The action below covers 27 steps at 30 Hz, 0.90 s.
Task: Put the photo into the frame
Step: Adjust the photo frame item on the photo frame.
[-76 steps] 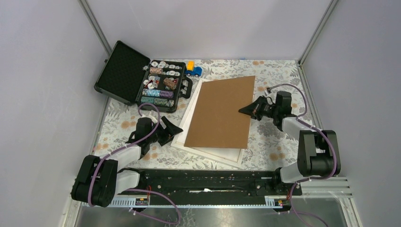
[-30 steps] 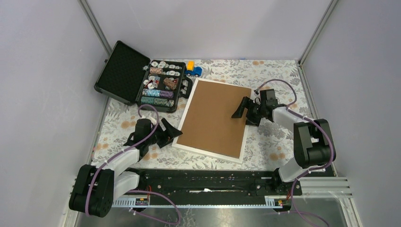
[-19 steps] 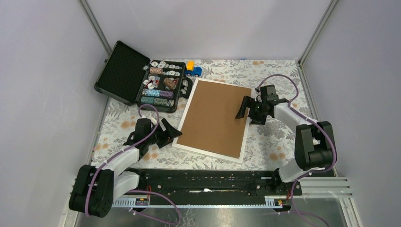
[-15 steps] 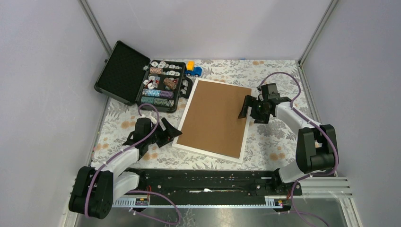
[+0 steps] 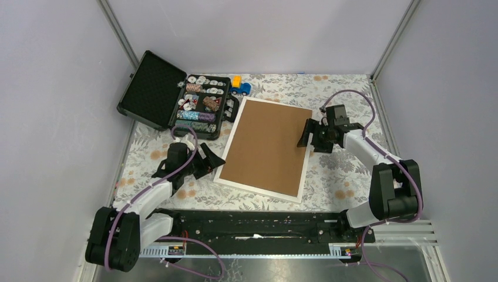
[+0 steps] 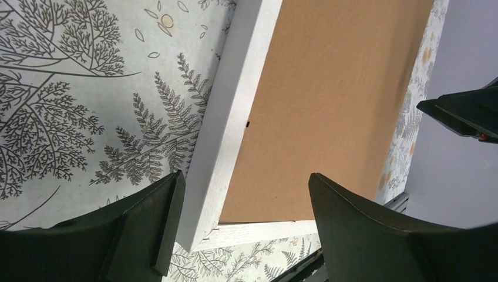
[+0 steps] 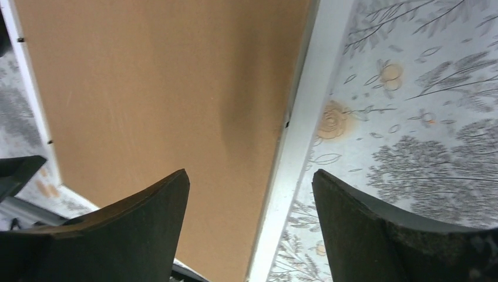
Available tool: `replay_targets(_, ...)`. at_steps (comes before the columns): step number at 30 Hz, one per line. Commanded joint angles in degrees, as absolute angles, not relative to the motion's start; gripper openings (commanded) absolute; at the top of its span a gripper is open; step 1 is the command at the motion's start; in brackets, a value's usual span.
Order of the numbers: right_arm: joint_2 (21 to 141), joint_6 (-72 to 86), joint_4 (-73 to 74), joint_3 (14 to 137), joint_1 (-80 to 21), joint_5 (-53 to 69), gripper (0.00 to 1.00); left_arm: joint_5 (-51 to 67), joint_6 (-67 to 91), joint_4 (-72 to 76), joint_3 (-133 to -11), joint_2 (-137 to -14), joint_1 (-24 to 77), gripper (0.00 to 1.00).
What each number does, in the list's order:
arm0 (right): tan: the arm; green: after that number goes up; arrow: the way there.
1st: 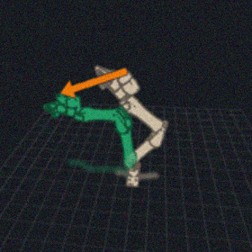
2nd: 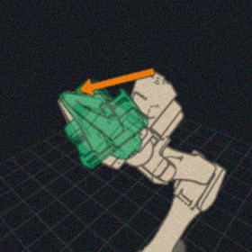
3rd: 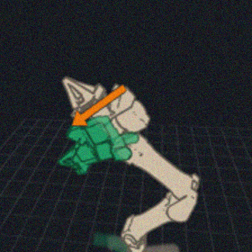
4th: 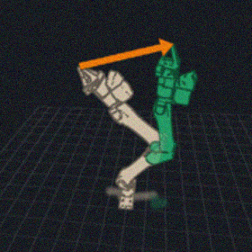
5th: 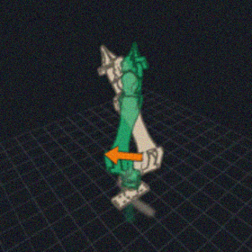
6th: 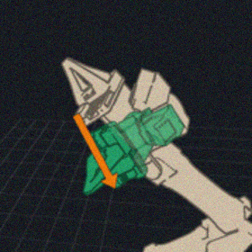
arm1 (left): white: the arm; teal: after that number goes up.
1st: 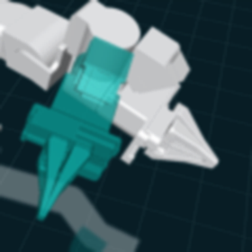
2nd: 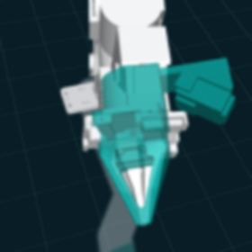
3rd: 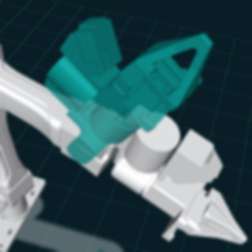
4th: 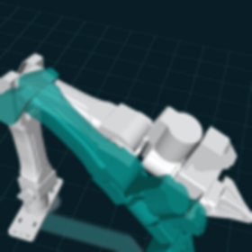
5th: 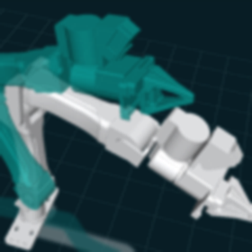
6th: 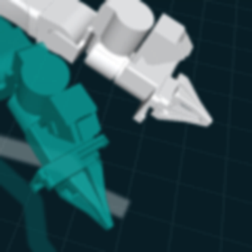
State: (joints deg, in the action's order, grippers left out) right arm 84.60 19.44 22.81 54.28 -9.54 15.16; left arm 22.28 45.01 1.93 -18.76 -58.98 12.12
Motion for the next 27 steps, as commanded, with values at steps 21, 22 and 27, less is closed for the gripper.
replay_targets(21, 82.30, 30.49, 7.60, 42.09, -15.02, 29.22, 0.44, 24.67, 49.99, 11.98, -15.39, -62.14, 15.06, 0.83)
replay_targets(22, 82.08, 30.51, 7.64, 41.86, -15.06, 29.42, 0.44, 24.55, 50.01, 11.96, -15.38, -62.12, 15.11, 0.83)
replay_targets(27, 81.51, 30.14, 7.81, 41.32, -15.55, 28.59, 0.44, 24.09, 50.22, 11.96, -15.13, -61.90, 15.33, 0.83)
